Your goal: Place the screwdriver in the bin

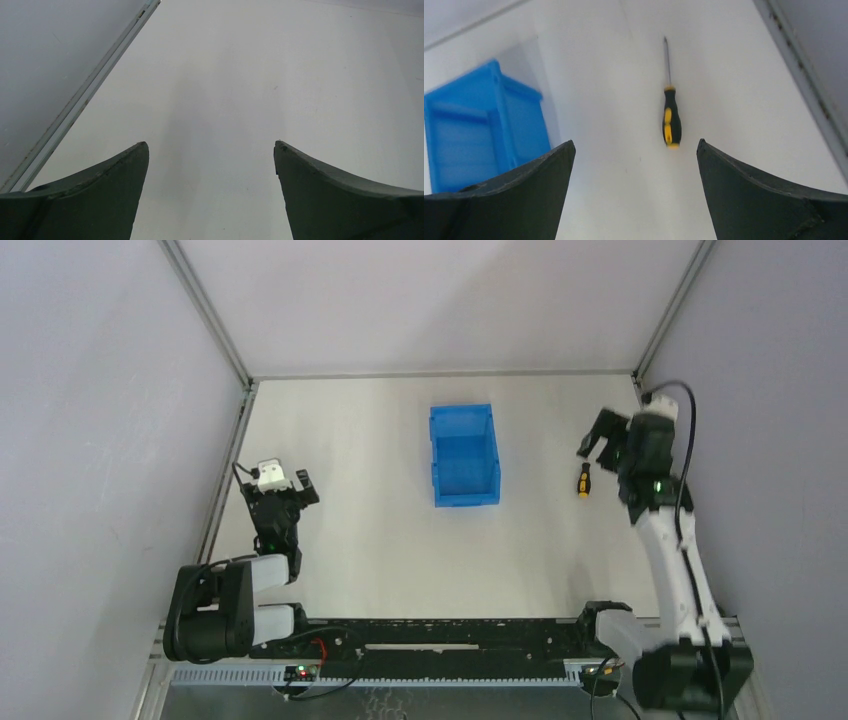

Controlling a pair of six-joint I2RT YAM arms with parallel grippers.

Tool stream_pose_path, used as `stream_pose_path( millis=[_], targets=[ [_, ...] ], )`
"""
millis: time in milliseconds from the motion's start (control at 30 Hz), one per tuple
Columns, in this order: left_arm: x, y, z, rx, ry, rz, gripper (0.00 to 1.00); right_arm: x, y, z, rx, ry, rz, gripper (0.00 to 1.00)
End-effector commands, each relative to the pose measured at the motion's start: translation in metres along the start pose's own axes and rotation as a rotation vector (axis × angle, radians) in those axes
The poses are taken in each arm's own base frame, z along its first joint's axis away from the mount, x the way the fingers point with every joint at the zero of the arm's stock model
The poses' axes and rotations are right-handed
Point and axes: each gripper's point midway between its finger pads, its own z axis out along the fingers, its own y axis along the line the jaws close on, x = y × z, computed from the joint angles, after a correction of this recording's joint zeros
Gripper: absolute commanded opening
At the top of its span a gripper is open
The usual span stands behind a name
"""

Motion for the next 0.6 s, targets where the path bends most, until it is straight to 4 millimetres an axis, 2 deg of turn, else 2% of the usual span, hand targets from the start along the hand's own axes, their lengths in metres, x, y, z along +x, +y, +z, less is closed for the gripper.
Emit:
stream_pose_path(
  millis=[0, 67, 133, 167, 267, 333, 433, 567],
  targets=[
    [-0.032, -0.001, 0.007, -0.002, -0.103, -0.003, 1.00, -0.014, 0.007, 0.028, 0.008, 0.199, -0.083, 1.00],
    [-0.032, -0.002, 0.007, -0.002, -0.104, -0.003, 1.00, -0.026, 0.015, 0.051, 0.001, 0.253, -0.111, 1.00],
    [-0.032, -0.002, 0.007, -0.002, -0.104, -0.003, 1.00, -0.015, 0.013, 0.077, 0.027, 0.344, -0.119, 0.99],
    [-0.032, -0.002, 0.007, -0.001, -0.103, -0.003, 1.00, -0.019, 0.013, 0.088, 0.052, 0.367, -0.117, 0.99],
    [-0.032, -0.002, 0.007, -0.001, -0.103, -0.003, 1.00, 0.001, 0.001, 0.123, 0.130, 0.475, -0.122, 0.97],
    [-0.032, -0.001, 0.007, -0.002, -0.103, -0.003, 1.00, 0.022, -0.004, 0.145, 0.149, 0.543, -0.121, 0.95],
    [-0.032, -0.001, 0.007, -0.002, -0.104, -0.003, 1.00, 0.049, -0.012, 0.163, 0.181, 0.606, -0.111, 0.93],
    [-0.032, -0.001, 0.007, -0.002, -0.104, -0.003, 1.00, 0.086, -0.029, 0.173, 0.236, 0.674, -0.117, 0.92]
  ],
)
